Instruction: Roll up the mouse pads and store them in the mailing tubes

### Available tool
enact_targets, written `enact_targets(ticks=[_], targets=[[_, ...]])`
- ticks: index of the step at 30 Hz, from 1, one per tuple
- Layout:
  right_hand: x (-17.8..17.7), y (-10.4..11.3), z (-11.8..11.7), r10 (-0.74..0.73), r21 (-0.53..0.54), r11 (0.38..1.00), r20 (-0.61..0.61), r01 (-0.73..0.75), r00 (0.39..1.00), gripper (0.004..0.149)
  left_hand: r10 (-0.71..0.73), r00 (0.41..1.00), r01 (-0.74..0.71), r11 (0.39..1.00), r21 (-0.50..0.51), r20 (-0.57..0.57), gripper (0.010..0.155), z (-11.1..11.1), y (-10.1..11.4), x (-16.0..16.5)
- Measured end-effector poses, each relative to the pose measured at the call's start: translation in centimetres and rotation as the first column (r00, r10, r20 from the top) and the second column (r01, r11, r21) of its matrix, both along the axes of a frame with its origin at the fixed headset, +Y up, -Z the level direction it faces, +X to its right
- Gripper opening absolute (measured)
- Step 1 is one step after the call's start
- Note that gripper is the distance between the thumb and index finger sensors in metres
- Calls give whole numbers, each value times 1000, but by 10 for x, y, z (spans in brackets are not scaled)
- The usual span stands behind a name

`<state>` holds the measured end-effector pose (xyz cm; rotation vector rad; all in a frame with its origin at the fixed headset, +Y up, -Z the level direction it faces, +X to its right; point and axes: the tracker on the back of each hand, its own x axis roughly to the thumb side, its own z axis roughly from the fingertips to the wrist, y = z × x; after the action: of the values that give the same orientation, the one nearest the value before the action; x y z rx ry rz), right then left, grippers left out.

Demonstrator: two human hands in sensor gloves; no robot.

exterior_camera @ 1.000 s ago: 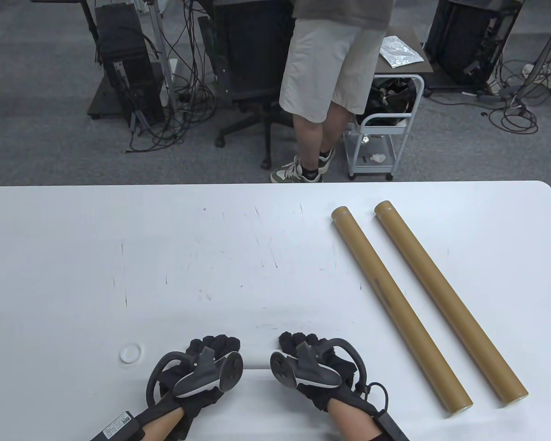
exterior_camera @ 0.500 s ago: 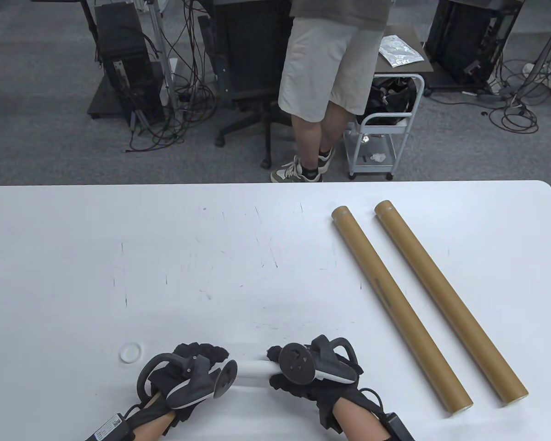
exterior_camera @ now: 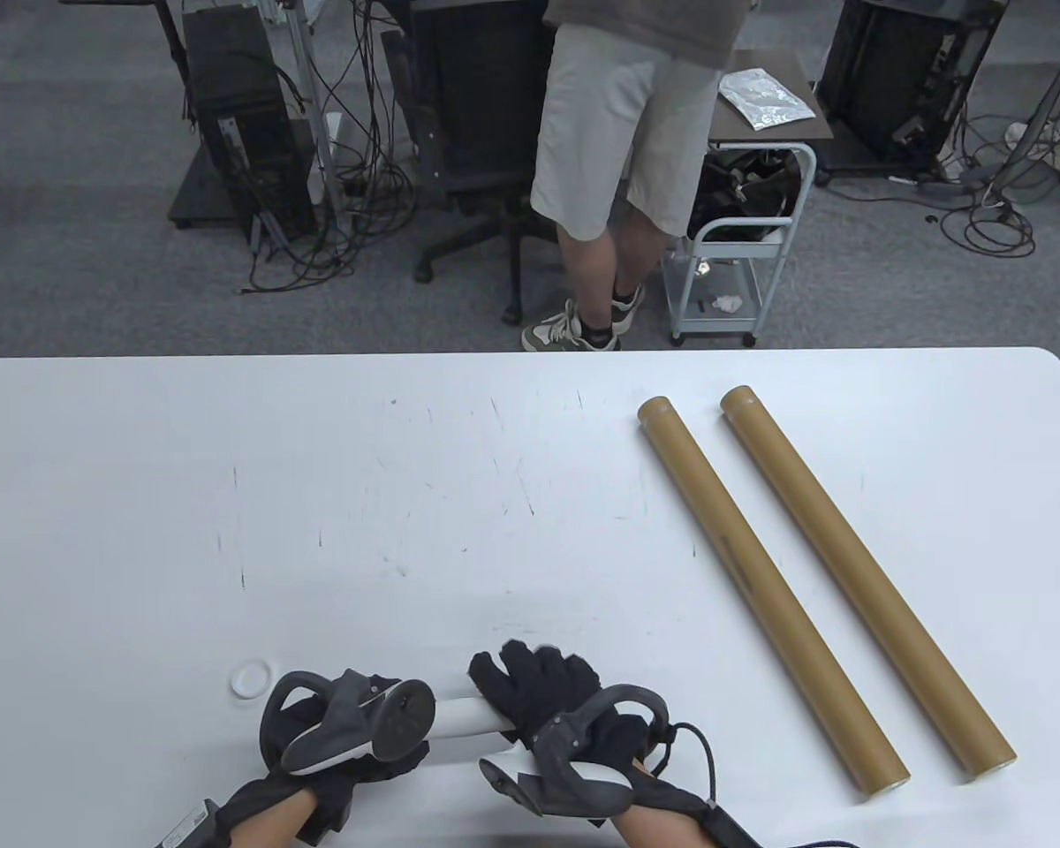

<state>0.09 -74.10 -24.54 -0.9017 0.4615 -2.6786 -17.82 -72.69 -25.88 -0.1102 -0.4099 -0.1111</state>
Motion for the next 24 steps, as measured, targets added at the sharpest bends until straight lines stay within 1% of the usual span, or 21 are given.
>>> enact_targets(ticks=[1,4,5,7,8,9,10,11,12,13,14,15,16,17,19,20,21,23,24], targets=[[1,-2,-1,-23,-41,999,0,23,1000,66,-37,999,37,999,27,11,42,1,0,1],[0,-1,-3,-54,-89,994,9,55,998,61,-59,998,57,993,102,14,42,3,0,1],[0,0,-5,-71,-121,990,17,73,997,59,-69,998,67,989,132,10,42,4,1,1],[-1,0,-7,-118,-194,973,32,122,993,57,-126,992,122,965,233,3,41,8,2,1],[-1,1,-8,-146,-247,957,43,152,988,56,-153,988,146,942,302,0,41,11,2,2],[0,1,-10,-169,-291,940,52,176,984,56,-186,983,175,921,348,-2,40,13,3,3],[3,1,-17,-210,-395,892,71,221,975,56,-225,974,211,880,426,-18,40,17,4,4],[6,0,-21,-248,-483,836,88,259,965,56,-243,970,225,858,461,-20,40,18,5,6],[11,-3,-27,-300,-606,731,127,314,945,56,-254,967,233,842,486,-24,40,21,5,8],[14,-5,-30,-312,-683,654,147,324,939,56,-256,966,232,827,513,-23,40,23,5,11],[18,-8,-31,-315,-735,594,159,326,935,56,-281,960,245,819,519,-9,40,24,5,14],[20,-9,-32,-307,-750,581,157,315,939,56,-270,963,235,828,510,-5,40,25,4,14],[20,-9,-30,-299,-739,598,152,309,942,56,-260,966,226,841,492,2,40,24,2,15],[19,-8,-29,-286,-704,645,140,299,948,56,-255,967,223,848,480,1,40,24,1,14],[17,-9,-28,-276,-690,663,135,290,952,56,-249,969,217,856,469,6,40,22,1,12],[14,-10,-27,-285,-648,699,134,302,949,58,-247,969,219,857,466,-1,39,21,0,10],[13,-9,-27,-284,-597,747,111,292,952,62,-264,964,235,843,485,-9,39,20,0,9],[14,-2,-27,-258,-590,766,81,254,963,74,-268,963,242,831,501,-21,39,19,1,7],[16,7,-27,-264,-580,773,73,256,962,81,-259,966,235,830,506,-22,39,19,3,5]])
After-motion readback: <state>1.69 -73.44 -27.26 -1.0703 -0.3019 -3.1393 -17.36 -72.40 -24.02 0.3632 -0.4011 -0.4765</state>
